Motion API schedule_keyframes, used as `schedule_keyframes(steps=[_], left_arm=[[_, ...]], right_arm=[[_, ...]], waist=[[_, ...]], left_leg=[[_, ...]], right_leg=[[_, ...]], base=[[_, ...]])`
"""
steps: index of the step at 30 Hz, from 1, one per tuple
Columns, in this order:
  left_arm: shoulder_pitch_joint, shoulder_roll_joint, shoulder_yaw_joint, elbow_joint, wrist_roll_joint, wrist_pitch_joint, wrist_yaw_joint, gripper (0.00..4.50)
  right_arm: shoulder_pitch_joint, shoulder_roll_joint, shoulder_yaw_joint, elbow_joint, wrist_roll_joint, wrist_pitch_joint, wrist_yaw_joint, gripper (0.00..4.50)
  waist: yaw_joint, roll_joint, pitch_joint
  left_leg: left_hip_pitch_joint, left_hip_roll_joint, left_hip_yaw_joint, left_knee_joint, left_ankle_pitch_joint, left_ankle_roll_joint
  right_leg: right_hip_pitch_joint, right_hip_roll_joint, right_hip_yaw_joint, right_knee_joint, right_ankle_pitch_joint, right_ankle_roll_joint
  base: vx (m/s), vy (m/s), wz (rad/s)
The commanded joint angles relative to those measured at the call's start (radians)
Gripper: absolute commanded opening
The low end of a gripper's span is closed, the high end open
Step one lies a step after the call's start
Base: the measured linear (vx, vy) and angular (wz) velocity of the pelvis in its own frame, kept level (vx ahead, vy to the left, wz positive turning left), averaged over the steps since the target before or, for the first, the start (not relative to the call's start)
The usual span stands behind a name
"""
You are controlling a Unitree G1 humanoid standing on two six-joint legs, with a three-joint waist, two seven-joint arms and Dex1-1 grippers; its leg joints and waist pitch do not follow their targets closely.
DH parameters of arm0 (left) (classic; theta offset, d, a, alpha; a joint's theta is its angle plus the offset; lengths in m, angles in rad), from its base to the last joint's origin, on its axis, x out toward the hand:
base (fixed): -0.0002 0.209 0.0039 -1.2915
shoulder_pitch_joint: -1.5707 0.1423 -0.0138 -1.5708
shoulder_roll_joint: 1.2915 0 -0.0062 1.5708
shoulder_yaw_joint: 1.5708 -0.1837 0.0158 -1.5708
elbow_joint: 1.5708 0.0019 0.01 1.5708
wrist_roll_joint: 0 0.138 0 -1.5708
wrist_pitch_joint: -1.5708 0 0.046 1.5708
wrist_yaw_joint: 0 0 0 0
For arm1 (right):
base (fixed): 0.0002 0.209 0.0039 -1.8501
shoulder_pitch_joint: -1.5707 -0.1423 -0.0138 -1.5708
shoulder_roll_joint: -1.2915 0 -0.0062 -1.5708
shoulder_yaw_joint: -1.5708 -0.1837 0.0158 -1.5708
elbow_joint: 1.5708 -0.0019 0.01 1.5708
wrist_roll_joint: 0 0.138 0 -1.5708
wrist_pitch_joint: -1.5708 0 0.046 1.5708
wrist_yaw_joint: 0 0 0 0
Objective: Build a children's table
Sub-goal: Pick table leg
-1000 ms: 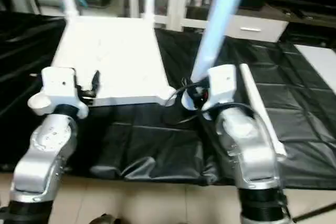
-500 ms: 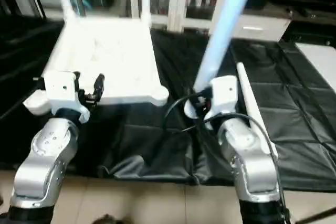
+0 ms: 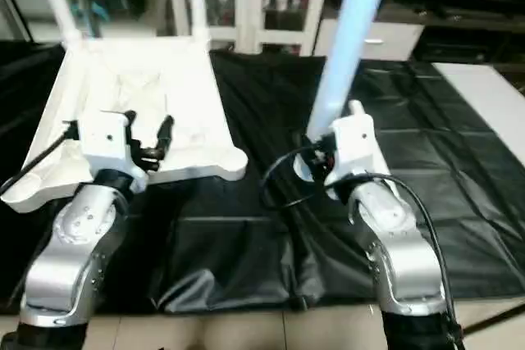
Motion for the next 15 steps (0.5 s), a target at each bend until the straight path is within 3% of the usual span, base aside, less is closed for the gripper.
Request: schedule_keyframes(steps=[1, 2, 3, 4, 5, 6, 7, 8, 9, 10, 11, 12, 13, 14, 15], left_arm=[[-0.001, -0.013, -0.019, -0.007, 0.004, 0.009, -0.001, 3.31], [-0.001, -0.015, -0.019, -0.009, 0.006, 0.012, 0.000, 3.31], [0.003, -0.016, -0.020, -0.012, 0.008, 0.012, 0.001, 3.31], [0.004, -0.016, -0.021, -0.013, 0.009, 0.013, 0.001, 3.31], [0.006, -0.017, -0.022, -0.014, 0.010, 0.013, 0.001, 3.31], [0.007, -0.018, -0.022, -0.015, 0.010, 0.014, 0.001, 3.31], [0.008, -0.018, -0.021, -0.015, 0.010, 0.014, 0.001, 3.31], [0.008, -0.018, -0.020, -0.015, 0.012, 0.017, 0.001, 3.31], [0.008, -0.018, -0.020, -0.015, 0.012, 0.018, 0.001, 3.31], [0.008, -0.019, -0.019, -0.015, 0.013, 0.019, 0.001, 3.31], [0.008, -0.019, -0.018, -0.015, 0.015, 0.020, 0.001, 3.31], [0.008, -0.019, -0.018, -0.014, 0.015, 0.019, 0.000, 3.31], [0.008, -0.020, -0.018, -0.013, 0.017, 0.019, -0.002, 3.31], [0.007, -0.020, -0.018, -0.012, 0.019, 0.019, -0.002, 3.31], [0.006, -0.019, -0.019, -0.011, 0.019, 0.020, -0.002, 3.31]], right_arm=[[-0.006, -0.013, -0.017, 0.015, -0.003, -0.010, 0.006, 1.86], [-0.009, -0.018, -0.013, 0.019, -0.003, -0.012, 0.008, 1.86], [-0.012, -0.021, -0.010, 0.024, -0.004, -0.015, 0.009, 1.86], [-0.013, -0.021, -0.010, 0.027, -0.005, -0.016, 0.010, 1.86], [-0.014, -0.021, -0.009, 0.029, -0.007, -0.017, 0.010, 1.86], [-0.015, -0.021, -0.010, 0.030, -0.009, -0.017, 0.011, 1.86], [-0.016, -0.020, -0.010, 0.032, -0.010, -0.018, 0.012, 1.86], [-0.019, -0.020, -0.011, 0.035, -0.011, -0.017, 0.014, 1.86], [-0.019, -0.021, -0.011, 0.035, -0.012, -0.017, 0.014, 1.86], [-0.020, -0.022, -0.010, 0.035, -0.011, -0.016, 0.017, 1.86], [-0.019, -0.024, -0.010, 0.037, -0.012, -0.017, 0.018, 1.86], [-0.018, -0.025, -0.010, 0.038, -0.012, -0.018, 0.018, 1.86], [-0.016, -0.024, -0.013, 0.042, -0.010, -0.024, 0.016, 1.86], [-0.014, -0.015, -0.025, 0.041, -0.003, -0.028, 0.007, 1.86], [-0.012, -0.007, -0.037, 0.040, 0.003, -0.030, -0.001, 1.86]], waist=[[-0.006, -0.011, -0.069], [0.039, -0.036, -0.080], [0.067, -0.027, -0.083], [0.069, -0.023, -0.077], [0.067, -0.005, -0.075], [0.050, 0.035, -0.080], [0.030, 0.049, -0.074], [-0.011, 0.065, -0.093], [-0.010, 0.048, -0.102], [-0.009, 0.038, -0.096], [0.002, 0.023, -0.074], [-0.006, 0.005, -0.069], [0.000, -0.018, -0.064], [0.045, -0.054, -0.063], [0.055, -0.040, -0.061]], left_leg=[[0.041, 0.059, -0.031, -0.044, 0.019, 0.321], [-0.096, -0.039, 0.008, 0.038, -0.021, 0.276], [-0.151, -0.004, -0.024, 0.093, 0.004, 0.207], [-0.166, 0.004, -0.033, 0.094, 0.018, 0.173], [-0.167, 0.020, -0.040, 0.046, 0.087, 0.124], [-0.083, 0.049, -0.046, -0.030, 0.172, 0.127], [-0.042, 0.082, -0.087, -0.055, 0.150, 0.189], [0.111, 0.160, -0.191, -0.050, 0.153, 0.384], [0.111, 0.170, -0.204, -0.032, 0.214, 0.455], [0.099, 0.170, -0.193, -0.035, 0.245, 0.469], [0.037, 0.120, -0.176, -0.068, 0.201, 0.503], [0.010, 0.049, -0.151, -0.064, 0.078, 0.483], [-0.015, 0.003, -0.113, -0.041, -0.017, 0.415], [-0.128, -0.070, -0.064, 0.085, -0.131, 0.315], [-0.142, -0.024, -0.081, 0.143, -0.093, 0.190]], right_leg=[[0.006, -0.083, 0.056, -0.062, 0.162, -0.145], [0.149, -0.119, 0.144, -0.102, 0.201, -0.187], [0.186, -0.179, 0.181, -0.116, 0.222, -0.216], [0.179, -0.166, 0.169, -0.112, 0.249, -0.221], [0.166, -0.106, 0.106, -0.092, 0.262, -0.197], [0.119, -0.035, 0.022, -0.079, 0.165, -0.123], [0.083, 0.001, -0.007, -0.042, 0.080, -0.077], [-0.076, 0.009, -0.010, 0.067, -0.122, -0.005], [-0.110, -0.011, 0.011, 0.109, -0.122, 0.059], [-0.124, -0.017, 0.021, 0.117, -0.092, 0.094], [-0.110, -0.007, 0.022, 0.133, -0.036, 0.136], [-0.091, -0.018, 0.056, 0.040, 0.037, 0.107], [-0.062, -0.045, 0.086, -0.034, 0.077, 0.094], [0.061, -0.202, 0.149, -0.140, -0.115, 0.160], [0.076, -0.269, 0.122, -0.162, -0.350, 0.160]], base=[[0.137, -0.038, 0.05], [0.133, -0.023, 0.11], [0.133, -0.023, 0.11], [0.129, 0.001, 0.10], [0.112, 0.007, 0.03], [0.112, 0.007, 0.03], [0.124, 0.020, -0.05], [0.143, 0.029, -0.03], [0.143, 0.029, -0.03], [0.104, 0.014, 0.02], [0.000, 0.000, 0.00], [0.000, 0.000, 0.00], [-0.008, -0.058, 0.32], [0.006, -0.074, 0.45], [0.006, -0.074, 0.45]])
